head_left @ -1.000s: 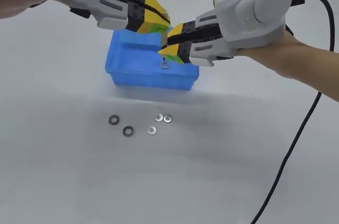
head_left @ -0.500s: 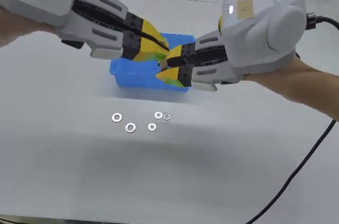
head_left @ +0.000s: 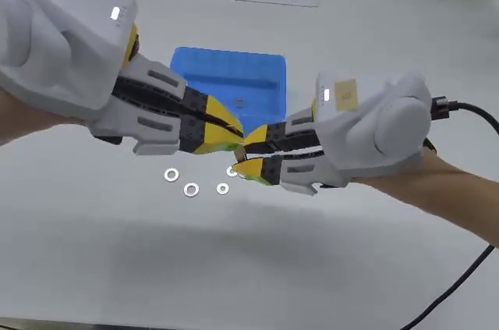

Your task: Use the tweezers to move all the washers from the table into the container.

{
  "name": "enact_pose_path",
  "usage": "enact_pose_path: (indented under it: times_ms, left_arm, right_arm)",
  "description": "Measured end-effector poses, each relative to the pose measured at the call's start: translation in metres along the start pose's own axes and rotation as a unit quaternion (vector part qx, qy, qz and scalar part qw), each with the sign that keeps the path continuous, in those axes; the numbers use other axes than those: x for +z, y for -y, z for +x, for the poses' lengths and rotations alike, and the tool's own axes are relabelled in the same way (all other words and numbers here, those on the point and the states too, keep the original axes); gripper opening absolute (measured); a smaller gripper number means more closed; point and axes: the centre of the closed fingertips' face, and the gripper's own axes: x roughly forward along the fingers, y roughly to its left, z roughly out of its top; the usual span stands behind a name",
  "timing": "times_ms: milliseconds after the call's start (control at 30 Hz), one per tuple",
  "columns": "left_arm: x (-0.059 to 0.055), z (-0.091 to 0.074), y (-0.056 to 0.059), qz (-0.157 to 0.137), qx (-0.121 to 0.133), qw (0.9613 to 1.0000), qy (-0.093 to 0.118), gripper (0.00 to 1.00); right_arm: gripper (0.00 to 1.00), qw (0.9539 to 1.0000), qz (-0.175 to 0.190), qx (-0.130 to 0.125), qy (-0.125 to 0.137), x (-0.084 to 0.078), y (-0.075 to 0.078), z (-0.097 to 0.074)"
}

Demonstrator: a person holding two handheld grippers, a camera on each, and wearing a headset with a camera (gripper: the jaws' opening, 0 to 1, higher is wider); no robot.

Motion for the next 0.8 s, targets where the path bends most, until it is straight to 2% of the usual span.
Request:
enact_pose_path:
  times_ms: [100,333,467,533,567,633,800]
  left_arm:
    - [-0.006,0.007,-0.003,-0.007,-0.002,0.9999,-0.007,0.06]
    - [-0.018,0.014,-0.005,-0.011,-0.006,0.9998,-0.017,0.06]
    - [-0.021,0.015,-0.006,-0.012,-0.006,0.9997,-0.019,0.06]
    - [-0.027,0.015,-0.009,-0.012,-0.003,0.9997,-0.023,0.06]
    - [-0.025,0.015,-0.010,-0.014,-0.003,0.9998,-0.017,0.06]
    - [-0.028,0.015,-0.010,-0.008,-0.003,0.9997,-0.022,0.06]
    - [-0.028,0.016,-0.012,-0.015,-0.005,0.9997,-0.019,0.06]
  right_arm:
    - [0.12,0.9999,-0.001,-0.006,-0.013,-0.008,0.003,0.005]
    - [0.12,0.9997,0.001,-0.002,-0.023,-0.021,0.006,0.012]
    - [0.12,0.9997,0.008,-0.002,-0.021,-0.023,0.008,0.015]
    - [0.12,0.9998,0.010,-0.001,-0.020,-0.023,0.008,0.017]
    - [0.12,0.9998,0.009,-0.004,-0.019,-0.024,0.009,0.018]
    - [0.12,0.9997,0.011,-0.007,-0.019,-0.025,0.012,0.019]
    - [0.12,0.9997,0.016,-0.004,-0.019,-0.026,0.011,0.019]
